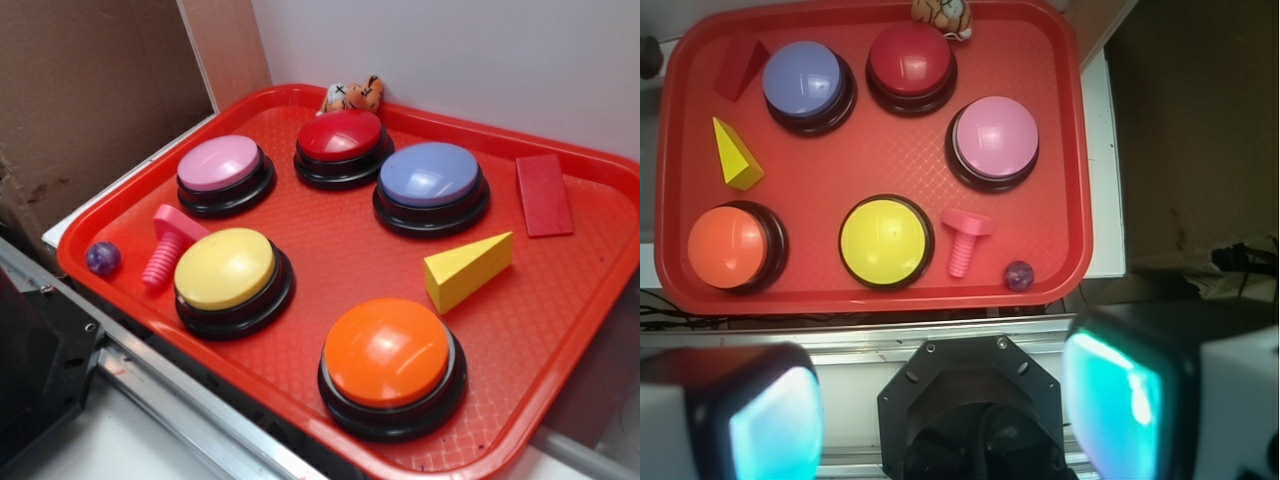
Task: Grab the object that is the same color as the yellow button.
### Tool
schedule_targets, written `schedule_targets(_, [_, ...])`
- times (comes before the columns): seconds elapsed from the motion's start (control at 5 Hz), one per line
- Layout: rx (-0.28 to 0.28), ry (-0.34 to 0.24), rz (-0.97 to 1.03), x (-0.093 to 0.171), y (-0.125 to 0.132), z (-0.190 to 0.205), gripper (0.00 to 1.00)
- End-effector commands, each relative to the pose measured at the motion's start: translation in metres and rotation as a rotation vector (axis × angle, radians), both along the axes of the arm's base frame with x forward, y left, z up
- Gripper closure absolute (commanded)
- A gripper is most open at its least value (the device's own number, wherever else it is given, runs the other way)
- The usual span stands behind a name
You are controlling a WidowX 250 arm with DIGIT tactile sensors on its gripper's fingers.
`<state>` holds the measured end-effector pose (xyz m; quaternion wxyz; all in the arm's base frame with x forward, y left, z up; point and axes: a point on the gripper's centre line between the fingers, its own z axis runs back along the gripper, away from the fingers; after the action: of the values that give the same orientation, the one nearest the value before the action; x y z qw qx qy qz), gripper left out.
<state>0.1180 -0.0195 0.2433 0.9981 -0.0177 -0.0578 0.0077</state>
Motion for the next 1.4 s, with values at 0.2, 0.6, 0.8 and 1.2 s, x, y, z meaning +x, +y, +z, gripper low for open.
schedule_targets(0.2, [0.033, -0.016, 0.038, 0.017, -0.019, -0.010, 0.00])
schedule_targets(0.6, [-0.098, -0.081, 0.155, 0.059, -0.085, -0.043, 0.00])
schedule_targets(0.8, [-0.169, -0.065, 0.250, 0.077, -0.113, -0.074, 0.00])
schedule_targets(1.2, [-0.185, -0.087, 0.301, 0.104, -0.151, -0.135, 0.00])
